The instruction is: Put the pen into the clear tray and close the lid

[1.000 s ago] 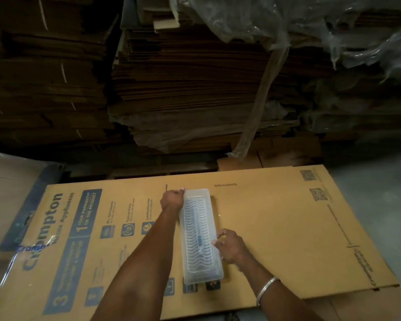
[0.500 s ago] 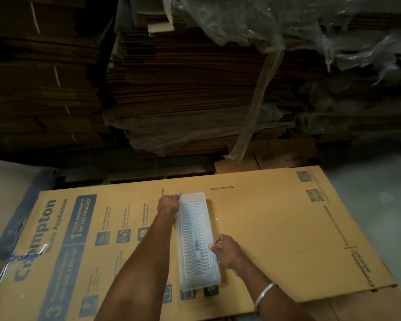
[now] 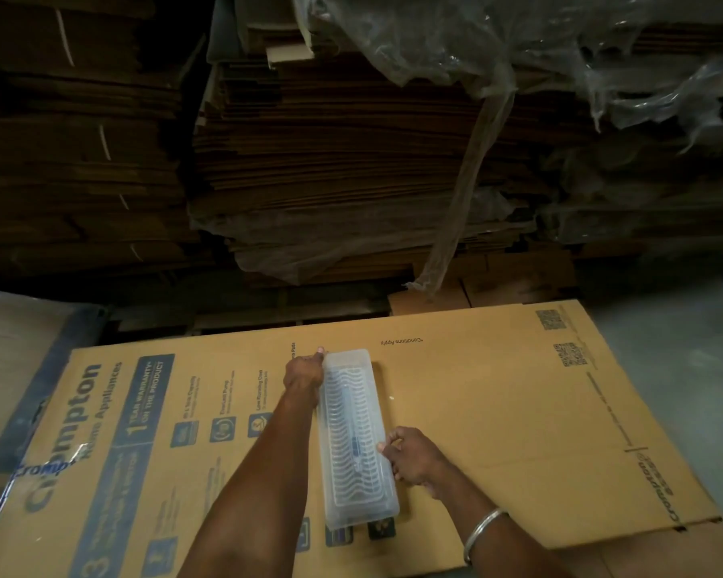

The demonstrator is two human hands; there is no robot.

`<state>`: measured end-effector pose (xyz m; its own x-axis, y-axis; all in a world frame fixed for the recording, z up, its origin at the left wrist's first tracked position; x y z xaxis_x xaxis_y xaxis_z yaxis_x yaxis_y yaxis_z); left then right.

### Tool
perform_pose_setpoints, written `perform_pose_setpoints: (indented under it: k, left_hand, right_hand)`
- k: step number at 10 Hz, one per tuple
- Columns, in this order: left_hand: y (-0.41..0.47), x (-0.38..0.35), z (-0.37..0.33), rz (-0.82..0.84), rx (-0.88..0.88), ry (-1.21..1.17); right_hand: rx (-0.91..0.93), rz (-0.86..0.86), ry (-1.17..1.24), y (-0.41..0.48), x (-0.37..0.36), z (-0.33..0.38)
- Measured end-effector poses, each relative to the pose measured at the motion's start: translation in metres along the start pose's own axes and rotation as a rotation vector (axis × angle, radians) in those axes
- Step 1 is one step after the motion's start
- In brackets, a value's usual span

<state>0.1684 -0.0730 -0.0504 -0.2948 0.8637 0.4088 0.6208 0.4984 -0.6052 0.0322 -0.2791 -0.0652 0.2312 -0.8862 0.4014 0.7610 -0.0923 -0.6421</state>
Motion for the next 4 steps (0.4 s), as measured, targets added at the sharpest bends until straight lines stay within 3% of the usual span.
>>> perform_pose_setpoints:
  k: [2, 4]
  left_hand:
    - [-0.005, 0.004, -0.003, -0.027, -0.054, 0.066]
    - [-0.027, 0.024, -0.023, -0.109, -0.262, 0.161]
  right_hand:
    - [0.026, -0.039, -0.012, 0.0, 0.002, 0.001]
    - [0.158, 0.013, -0.327, 0.001, 0.017, 0.027]
Point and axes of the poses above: each hand's wrist, its own y-axis towards the middle knuckle, its own x-axis out of the back of the hand, z = x × y, the point moved 3 cm from there along y, towards the middle knuckle, and after that the axes turned 8 degrees about -z, right-handed, at the moved point
